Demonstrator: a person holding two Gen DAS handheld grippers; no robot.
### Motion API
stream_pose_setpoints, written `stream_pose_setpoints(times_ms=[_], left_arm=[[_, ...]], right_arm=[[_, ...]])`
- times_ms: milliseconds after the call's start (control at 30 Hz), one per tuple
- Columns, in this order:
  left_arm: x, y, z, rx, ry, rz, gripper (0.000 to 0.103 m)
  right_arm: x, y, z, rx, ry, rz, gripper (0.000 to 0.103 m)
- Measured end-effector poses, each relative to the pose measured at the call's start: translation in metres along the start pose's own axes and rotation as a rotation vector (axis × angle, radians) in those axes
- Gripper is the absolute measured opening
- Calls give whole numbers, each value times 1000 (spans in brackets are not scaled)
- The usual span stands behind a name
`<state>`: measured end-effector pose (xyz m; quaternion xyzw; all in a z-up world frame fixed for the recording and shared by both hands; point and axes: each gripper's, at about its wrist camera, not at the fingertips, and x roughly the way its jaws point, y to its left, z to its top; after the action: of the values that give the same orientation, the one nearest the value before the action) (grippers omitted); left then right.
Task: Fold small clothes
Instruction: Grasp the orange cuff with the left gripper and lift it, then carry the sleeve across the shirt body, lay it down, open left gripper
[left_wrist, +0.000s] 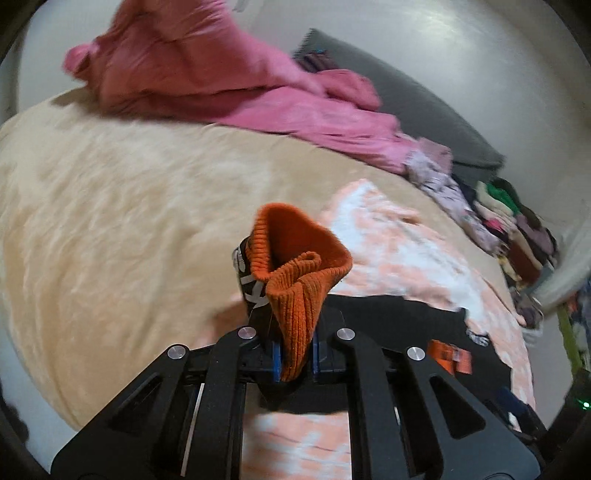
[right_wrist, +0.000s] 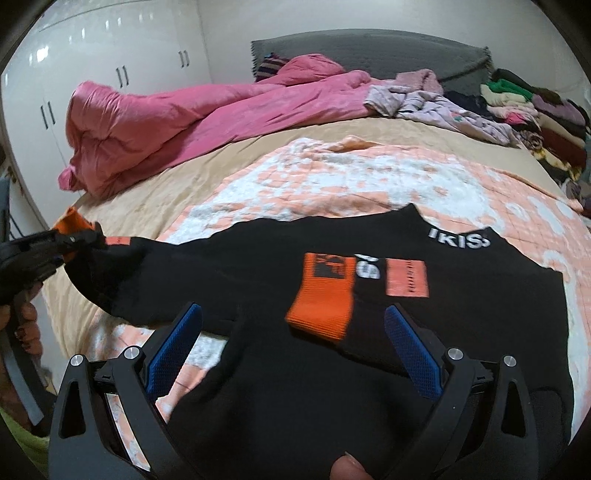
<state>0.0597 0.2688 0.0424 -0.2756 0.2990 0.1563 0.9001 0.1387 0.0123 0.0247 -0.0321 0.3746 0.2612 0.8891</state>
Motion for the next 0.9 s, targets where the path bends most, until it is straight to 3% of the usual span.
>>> stream_pose_setpoints(times_ms=[400,733,900], left_arm=[[0,-125,-13,184,17,-195,4],[32,-213,-56,315,114,-271,4],[48,-239,-81,360,168,-286,4]], right_arm=[[-43,-79,-9,140,-62,-94,98],[-82,-150,-29,281,-113,-178,98],[-98,-179,-41,342,-131,-208,98]])
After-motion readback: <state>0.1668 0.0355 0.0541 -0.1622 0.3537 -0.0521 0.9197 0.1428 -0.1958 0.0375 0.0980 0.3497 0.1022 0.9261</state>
